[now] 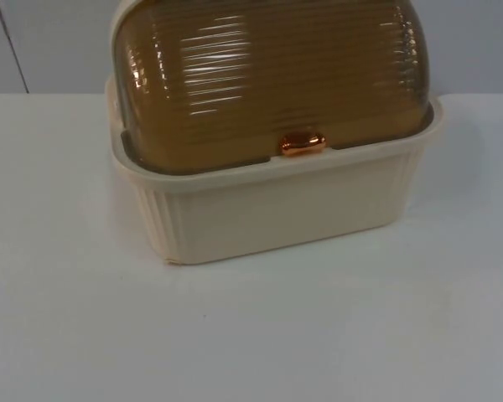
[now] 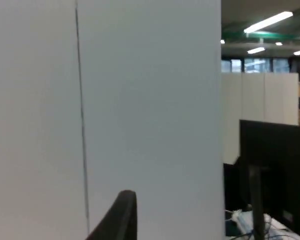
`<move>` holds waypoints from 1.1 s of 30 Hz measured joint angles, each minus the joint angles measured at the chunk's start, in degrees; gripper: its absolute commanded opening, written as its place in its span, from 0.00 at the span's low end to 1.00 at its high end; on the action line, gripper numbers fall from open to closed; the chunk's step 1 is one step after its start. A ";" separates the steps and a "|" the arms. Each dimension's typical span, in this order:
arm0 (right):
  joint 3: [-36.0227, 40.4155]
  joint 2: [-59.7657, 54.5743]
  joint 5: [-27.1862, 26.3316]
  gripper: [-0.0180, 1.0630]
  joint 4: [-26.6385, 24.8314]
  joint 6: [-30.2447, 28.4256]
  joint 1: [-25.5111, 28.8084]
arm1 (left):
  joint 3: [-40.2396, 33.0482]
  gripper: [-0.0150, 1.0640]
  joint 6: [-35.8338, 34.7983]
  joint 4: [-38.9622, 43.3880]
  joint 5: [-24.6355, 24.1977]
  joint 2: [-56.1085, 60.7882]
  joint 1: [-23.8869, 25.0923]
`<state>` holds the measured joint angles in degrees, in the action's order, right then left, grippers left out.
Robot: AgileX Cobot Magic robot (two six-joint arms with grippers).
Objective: Open the box lid with the left hand, place the block into the box with the right hand, then close the box lid with the left hand.
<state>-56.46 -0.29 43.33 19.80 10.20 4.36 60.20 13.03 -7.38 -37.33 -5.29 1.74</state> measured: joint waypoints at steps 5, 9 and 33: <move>-0.49 0.37 2.88 0.99 -3.92 -3.89 -1.63 | -0.35 0.97 0.00 -0.32 -3.45 3.75 -0.11; -2.35 0.37 2.99 0.99 -10.08 -7.84 -2.67 | -0.35 0.97 0.00 -0.59 -5.06 5.31 -2.83; 3.88 0.37 9.10 0.99 -14.28 -10.20 -3.42 | -3.39 0.97 -13.03 9.30 -11.54 5.31 -3.93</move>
<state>-52.58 0.08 52.42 5.52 0.00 0.94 56.81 0.00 1.92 -48.87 0.01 -2.19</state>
